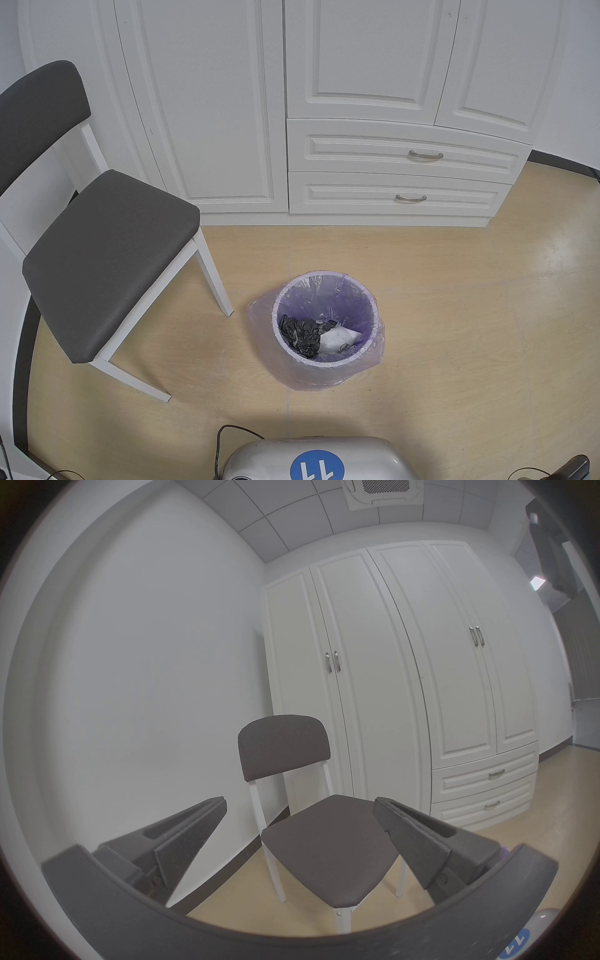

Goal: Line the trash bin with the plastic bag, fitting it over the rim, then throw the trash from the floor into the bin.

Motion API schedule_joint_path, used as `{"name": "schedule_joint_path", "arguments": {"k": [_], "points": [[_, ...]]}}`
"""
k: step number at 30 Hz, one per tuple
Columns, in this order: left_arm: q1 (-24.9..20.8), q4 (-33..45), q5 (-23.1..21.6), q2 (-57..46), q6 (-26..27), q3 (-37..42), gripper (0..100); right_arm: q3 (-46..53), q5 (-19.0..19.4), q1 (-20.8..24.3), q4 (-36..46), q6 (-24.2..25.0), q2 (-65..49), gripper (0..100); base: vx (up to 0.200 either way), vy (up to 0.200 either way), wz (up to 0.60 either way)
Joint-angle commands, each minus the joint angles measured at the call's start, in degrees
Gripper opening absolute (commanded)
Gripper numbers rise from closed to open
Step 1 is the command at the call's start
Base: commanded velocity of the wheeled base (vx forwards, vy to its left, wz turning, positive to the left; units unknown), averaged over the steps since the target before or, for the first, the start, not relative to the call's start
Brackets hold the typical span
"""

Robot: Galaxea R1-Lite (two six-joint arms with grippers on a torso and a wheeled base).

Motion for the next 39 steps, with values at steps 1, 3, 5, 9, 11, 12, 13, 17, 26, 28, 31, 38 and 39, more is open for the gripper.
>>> {"name": "schedule_joint_path", "arguments": {"k": [1,3,5,9,11,12,13,17,26,28,31,38,39], "points": [[0.0,-1.1,0.1,-1.1,-0.2,0.0,100,-0.3,0.0,-0.2,-0.1,-2.3,-1.2,100,0.0,0.0,0.0],[0.0,-3.1,0.1,-1.1,-0.3,0.2,100,-0.3,-0.1,-0.2,-0.2,-4.8,-1.2,100,0.0,0.0,0.0],[-0.1,-5.2,-0.2,-1.1,-0.3,1.1,100,-0.4,-1.0,-0.2,-0.4,-6.5,-1.2,100,0.0,0.0,0.0],[-0.1,-10.2,-0.7,-1.1,-0.2,4.3,100,-0.3,-6.6,-0.2,-3.9,-8.7,-1.2,100,0.0,0.0,0.0],[-0.1,-11.2,-1.5,-1.1,-0.2,6.2,100,0.2,-8.8,-0.2,-6.5,-10.6,-1.2,100,0.0,0.0,0.0],[-0.1,-11.2,-1.9,-1.1,-0.2,6.5,100,0.3,-9.1,-0.2,-6.8,-11.0,-1.2,100,0.0,0.0,0.0],[-0.1,-10.2,-4.0,-1.1,-0.5,7.9,100,0.8,-9.7,-0.2,-8.6,-13.1,-1.2,100,0.0,0.0,0.0],[-0.1,-6.8,-6.4,-1.1,-4.5,7.9,100,2.7,-11.0,-0.2,-14.1,-16.8,-1.2,100,0.0,0.0,0.0],[-0.1,6.7,-5.9,-1.1,-6.7,7.9,100,4.5,-11.4,-0.2,-18.2,-18.9,-1.2,100,0.0,0.0,0.0],[-0.1,10.4,-5.9,-1.1,-6.7,7.9,100,4.5,-11.7,-0.2,-18.2,-18.9,-1.2,100,0.0,0.0,0.0],[-0.1,13.6,-6.4,-1.1,-6.8,7.9,100,4.5,-13.8,-0.2,-18.0,-18.8,-1.2,100,0.0,0.0,0.0],[-0.1,13.7,-12.2,-1.1,-8.5,7.9,100,4.5,-15.1,-0.2,-17.4,-18.8,-1.2,100,0.0,0.0,0.0],[-0.1,13.8,-13.2,-1.1,-8.6,7.9,100,4.5,-15.1,-0.2,-17.4,-18.8,-1.2,100,0.0,0.0,0.0]]}}
